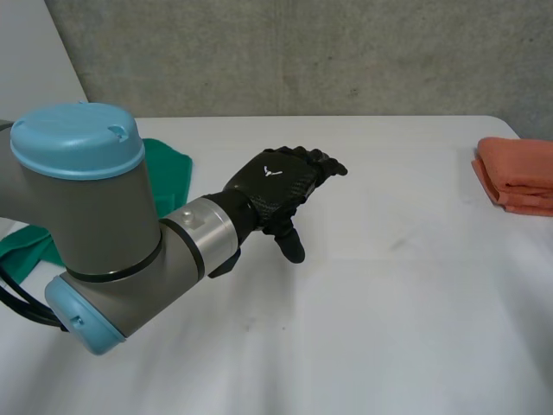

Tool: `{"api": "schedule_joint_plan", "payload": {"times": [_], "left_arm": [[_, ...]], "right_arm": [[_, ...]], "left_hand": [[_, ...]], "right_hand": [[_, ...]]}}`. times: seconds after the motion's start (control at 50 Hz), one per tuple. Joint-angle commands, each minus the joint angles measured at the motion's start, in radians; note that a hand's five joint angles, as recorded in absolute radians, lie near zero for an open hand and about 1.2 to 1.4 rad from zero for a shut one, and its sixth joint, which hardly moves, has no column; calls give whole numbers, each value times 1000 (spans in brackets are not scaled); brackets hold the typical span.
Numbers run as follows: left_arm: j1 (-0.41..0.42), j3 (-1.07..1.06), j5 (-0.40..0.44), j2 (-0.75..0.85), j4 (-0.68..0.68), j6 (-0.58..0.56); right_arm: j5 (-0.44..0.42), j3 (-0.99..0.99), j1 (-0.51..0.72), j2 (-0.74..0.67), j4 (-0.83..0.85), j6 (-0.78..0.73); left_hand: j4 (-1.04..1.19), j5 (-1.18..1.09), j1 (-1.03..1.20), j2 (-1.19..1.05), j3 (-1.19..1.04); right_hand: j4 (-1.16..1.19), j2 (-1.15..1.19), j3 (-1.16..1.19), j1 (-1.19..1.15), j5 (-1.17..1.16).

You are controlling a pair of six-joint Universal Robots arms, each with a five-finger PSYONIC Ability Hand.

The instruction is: Fold the laundry.

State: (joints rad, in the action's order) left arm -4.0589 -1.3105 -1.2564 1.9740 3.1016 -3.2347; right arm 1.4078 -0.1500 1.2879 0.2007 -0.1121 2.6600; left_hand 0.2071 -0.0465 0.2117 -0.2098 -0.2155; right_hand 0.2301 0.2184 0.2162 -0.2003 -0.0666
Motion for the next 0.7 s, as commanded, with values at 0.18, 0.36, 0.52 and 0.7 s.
{"api": "schedule_joint_plan", "payload": {"times": [0.18, 0.36, 0.52, 0.7], "left_arm": [[-20, -27, -3, -58, -5, -1], [-113, -41, -47, -109, 2, 1], [-248, -36, -135, -121, 46, -11], [-414, -42, -143, -58, 152, -140]], "right_arm": [[6, -304, -7, 354, -253, -250], [235, -315, 1, 511, -166, -540], [200, -476, 198, 678, 14, -301], [-105, -940, 451, 950, 121, 75]], "left_hand": [[-26, 40, -31, 29, 34], [-29, 43, -33, 32, 37], [-33, 47, -37, 35, 41], [-33, 47, -37, 35, 41]], "right_hand": [[-56, -44, -42, 26, 67], [-56, -44, -42, 26, 67], [-56, -44, -42, 26, 67], [-56, -44, -42, 26, 67]]}}
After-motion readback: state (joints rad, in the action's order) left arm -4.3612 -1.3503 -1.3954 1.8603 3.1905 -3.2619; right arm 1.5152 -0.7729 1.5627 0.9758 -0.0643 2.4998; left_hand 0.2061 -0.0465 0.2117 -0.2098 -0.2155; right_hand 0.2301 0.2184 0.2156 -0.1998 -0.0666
